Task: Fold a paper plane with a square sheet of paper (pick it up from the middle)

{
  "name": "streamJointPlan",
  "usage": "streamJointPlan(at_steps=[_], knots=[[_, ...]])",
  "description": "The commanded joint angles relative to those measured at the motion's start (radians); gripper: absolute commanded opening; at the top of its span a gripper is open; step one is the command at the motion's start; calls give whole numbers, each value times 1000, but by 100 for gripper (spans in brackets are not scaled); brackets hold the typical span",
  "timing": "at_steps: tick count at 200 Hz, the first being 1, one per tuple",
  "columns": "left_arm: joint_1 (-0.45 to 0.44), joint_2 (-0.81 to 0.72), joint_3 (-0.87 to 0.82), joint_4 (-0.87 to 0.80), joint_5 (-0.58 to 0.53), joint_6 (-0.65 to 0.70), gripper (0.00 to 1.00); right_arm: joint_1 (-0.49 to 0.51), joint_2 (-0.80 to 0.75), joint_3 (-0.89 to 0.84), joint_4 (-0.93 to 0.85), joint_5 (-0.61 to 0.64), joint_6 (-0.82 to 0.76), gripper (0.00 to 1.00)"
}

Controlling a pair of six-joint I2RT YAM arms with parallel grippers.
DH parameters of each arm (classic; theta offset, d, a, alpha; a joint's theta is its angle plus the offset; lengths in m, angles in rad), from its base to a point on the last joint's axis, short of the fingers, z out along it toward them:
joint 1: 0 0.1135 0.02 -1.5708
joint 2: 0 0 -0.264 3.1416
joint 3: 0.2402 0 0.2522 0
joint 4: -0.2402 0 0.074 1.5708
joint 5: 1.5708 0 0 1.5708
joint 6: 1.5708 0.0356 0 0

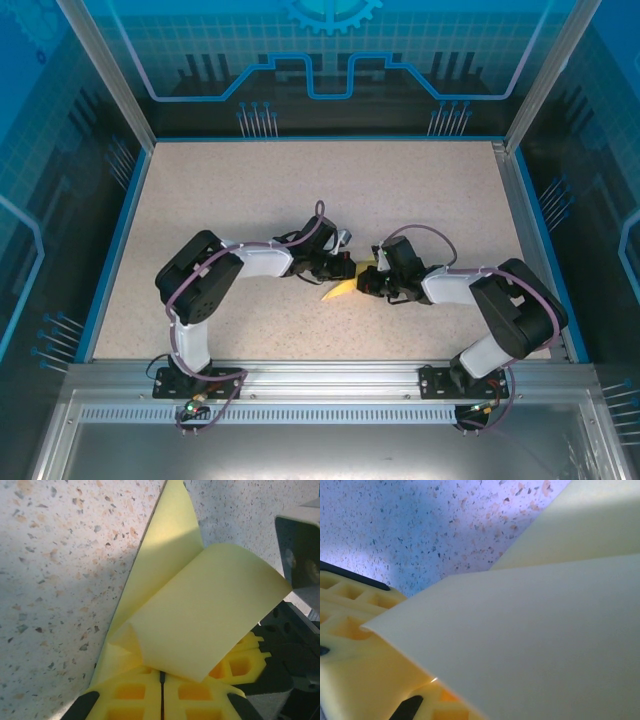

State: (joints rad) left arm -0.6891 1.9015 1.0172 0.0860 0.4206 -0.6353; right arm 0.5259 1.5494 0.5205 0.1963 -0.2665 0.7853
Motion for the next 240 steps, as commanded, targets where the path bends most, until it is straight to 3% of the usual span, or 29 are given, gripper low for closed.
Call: streamJointPlan(at_steps=[1,69,125,138,179,240], knots=[[-8,29,-20,22,47,-20,7,-19,-8,-25,-9,18,-3,1],[-3,37,-25,49,44,-38,9,-27,-29,-41,-9,18,-8,1],[15,-13,-46,68,68,-45,19,-37,-35,-43,-6,10,-11,1],[17,-30,-46,59,70,-37,26,-38,-32,-45,-8,9,-12,1],[17,-82,-6,-29,56,28,41,-39,-22,-33,-17,12,-17,1],[20,-129,28,-243,-56,177,45,-40,-16,-16,-28,10,-24,1]])
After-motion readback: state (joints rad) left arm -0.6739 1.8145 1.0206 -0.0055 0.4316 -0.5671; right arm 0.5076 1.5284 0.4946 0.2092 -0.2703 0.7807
